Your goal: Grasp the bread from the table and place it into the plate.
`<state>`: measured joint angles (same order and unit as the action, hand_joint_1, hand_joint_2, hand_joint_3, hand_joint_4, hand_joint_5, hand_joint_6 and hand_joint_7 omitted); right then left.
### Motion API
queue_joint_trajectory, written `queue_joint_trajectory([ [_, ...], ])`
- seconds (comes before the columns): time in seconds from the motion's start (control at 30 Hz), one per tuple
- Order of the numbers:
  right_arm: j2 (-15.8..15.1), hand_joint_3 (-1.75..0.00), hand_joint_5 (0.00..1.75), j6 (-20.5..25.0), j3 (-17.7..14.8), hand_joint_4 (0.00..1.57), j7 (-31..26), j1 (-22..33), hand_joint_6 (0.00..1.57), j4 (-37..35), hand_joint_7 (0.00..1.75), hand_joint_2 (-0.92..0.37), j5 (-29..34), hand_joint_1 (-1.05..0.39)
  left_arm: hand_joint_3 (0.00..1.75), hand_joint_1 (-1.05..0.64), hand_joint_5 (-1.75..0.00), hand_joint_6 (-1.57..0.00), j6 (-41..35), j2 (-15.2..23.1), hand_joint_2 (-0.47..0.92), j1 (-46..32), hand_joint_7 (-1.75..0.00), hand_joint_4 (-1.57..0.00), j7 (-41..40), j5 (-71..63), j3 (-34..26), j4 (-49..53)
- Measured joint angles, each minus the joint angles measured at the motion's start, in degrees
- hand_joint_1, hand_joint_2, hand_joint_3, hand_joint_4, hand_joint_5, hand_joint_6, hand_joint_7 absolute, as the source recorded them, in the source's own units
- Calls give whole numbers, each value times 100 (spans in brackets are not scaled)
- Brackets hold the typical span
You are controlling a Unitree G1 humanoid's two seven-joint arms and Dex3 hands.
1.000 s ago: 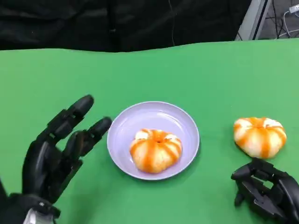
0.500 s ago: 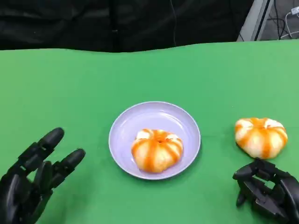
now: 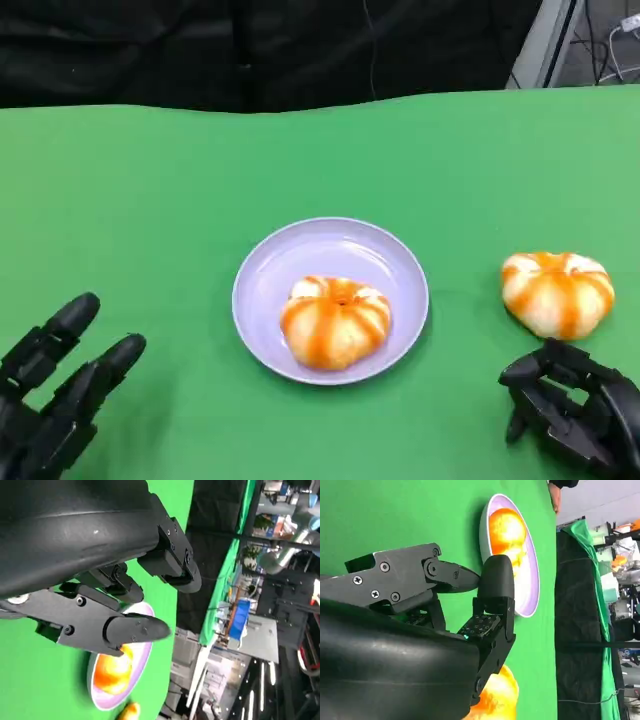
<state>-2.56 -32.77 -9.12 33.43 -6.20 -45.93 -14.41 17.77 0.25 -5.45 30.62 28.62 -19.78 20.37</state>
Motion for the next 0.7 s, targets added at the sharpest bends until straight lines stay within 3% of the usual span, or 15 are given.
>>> queue_joint_trajectory([
  [0.1,-3,-49,174,1,-18,59,33,-5,71,-6,112,-92,-9,-23,45,4,-12,-99,493,-17,92,121,-10,-112,-277,-470,28,343],
  [0.23,-13,-49,173,1,-54,60,56,-12,71,-14,113,-92,-14,-23,58,5,-28,-127,1121,-12,87,192,-8,-131,-427,-879,88,723],
  [0.3,-17,-49,173,2,-65,60,54,-15,71,-21,113,-92,-12,-23,73,5,-53,-138,1446,27,79,281,-4,-125,-437,-968,89,1011],
  [0.37,-19,-49,172,2,-69,61,52,-17,72,-26,113,-92,-12,-23,78,5,-62,-140,1675,91,77,360,-3,-122,-435,-1019,85,1255],
  [0.4,-19,-50,172,3,-71,61,51,-17,72,-28,113,-92,-12,-23,90,4,-89,-147,1759,119,67,385,-11,-116,-435,-1020,83,1338],
  [0.43,-20,-50,172,5,-75,61,50,-18,72,-30,113,-92,-12,-23,98,4,-104,-142,1931,155,62,427,-29,-112,-476,-1102,84,1479],
  [0.5,-22,-50,173,5,-83,61,50,-20,71,-35,113,-92,-11,-23,110,3,-126,-118,2368,260,55,536,-87,-105,-655,-1405,94,1845],
  [0.53,-22,-50,173,5,-87,61,50,-22,71,-39,113,-92,-11,-23,113,2,-132,-111,2561,317,54,592,-100,-104,-763,-1568,103,2017],
  [0.57,-23,-49,173,4,-90,61,51,-25,71,-42,114,-92,-11,-23,116,2,-138,-106,2714,369,53,639,-111,-102,-847,-1691,114,2165],
  [0.7,-23,-49,174,2,-101,61,51,-36,71,-63,114,-92,-11,-23,121,-1,-148,-99,3074,447,51,786,-124,-99,-914,-1760,130,2576],
])
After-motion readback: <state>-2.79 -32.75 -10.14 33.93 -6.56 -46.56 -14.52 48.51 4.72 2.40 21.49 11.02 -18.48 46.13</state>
